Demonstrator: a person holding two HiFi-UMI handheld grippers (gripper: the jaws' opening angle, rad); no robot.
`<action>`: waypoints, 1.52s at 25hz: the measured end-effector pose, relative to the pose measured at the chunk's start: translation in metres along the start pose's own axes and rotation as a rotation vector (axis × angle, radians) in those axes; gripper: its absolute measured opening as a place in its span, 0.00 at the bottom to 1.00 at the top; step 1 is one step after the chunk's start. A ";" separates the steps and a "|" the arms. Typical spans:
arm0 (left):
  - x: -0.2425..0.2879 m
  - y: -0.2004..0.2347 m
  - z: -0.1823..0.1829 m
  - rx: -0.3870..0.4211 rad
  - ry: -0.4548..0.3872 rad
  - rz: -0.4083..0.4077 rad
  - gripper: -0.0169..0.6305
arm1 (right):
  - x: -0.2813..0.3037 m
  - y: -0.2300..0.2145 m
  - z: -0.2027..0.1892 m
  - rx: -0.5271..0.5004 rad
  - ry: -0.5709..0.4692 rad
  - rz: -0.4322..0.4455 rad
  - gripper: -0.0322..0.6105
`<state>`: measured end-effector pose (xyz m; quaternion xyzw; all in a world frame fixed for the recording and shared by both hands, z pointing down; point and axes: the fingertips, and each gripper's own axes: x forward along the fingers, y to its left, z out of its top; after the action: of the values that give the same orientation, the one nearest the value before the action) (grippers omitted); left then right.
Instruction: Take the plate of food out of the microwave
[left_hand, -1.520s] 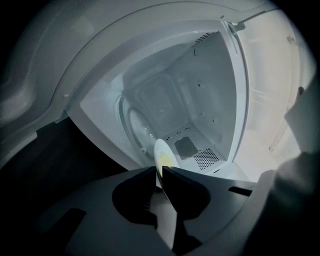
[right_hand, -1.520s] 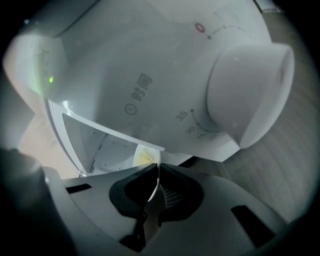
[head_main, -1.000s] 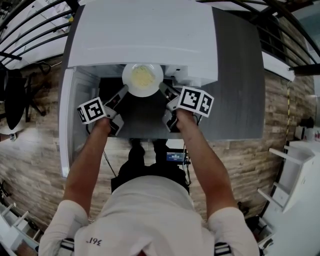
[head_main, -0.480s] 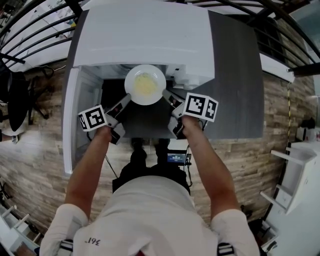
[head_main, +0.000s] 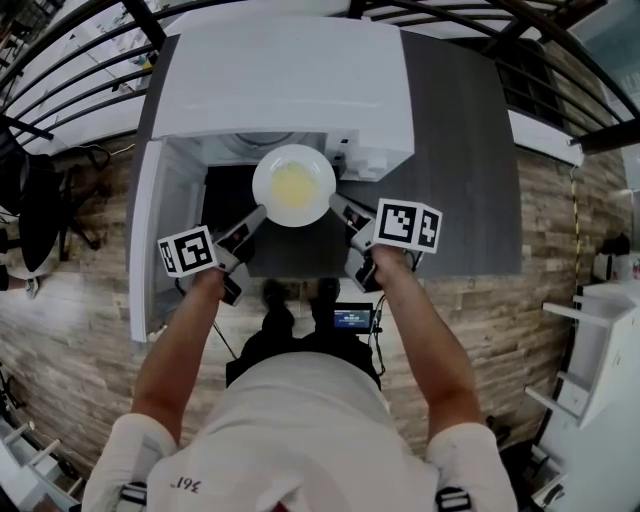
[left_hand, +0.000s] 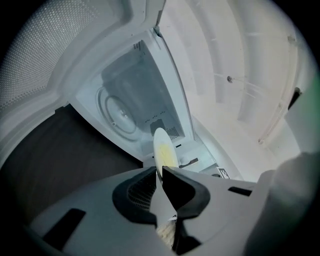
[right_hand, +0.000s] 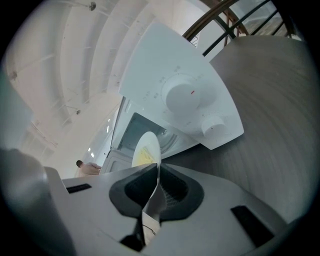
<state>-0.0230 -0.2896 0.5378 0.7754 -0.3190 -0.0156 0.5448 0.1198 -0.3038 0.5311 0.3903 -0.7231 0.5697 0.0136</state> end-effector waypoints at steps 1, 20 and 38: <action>-0.002 -0.003 -0.003 0.006 0.006 0.007 0.09 | -0.005 0.002 0.000 -0.007 0.001 0.002 0.08; -0.038 -0.069 -0.022 -0.031 -0.024 -0.070 0.09 | -0.058 0.054 0.000 -0.101 0.027 0.048 0.08; -0.059 -0.107 0.012 0.012 -0.091 -0.128 0.08 | -0.062 0.101 0.022 -0.202 0.043 0.089 0.08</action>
<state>-0.0233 -0.2474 0.4225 0.7959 -0.2932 -0.0841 0.5230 0.1138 -0.2837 0.4127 0.3423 -0.7931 0.5020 0.0431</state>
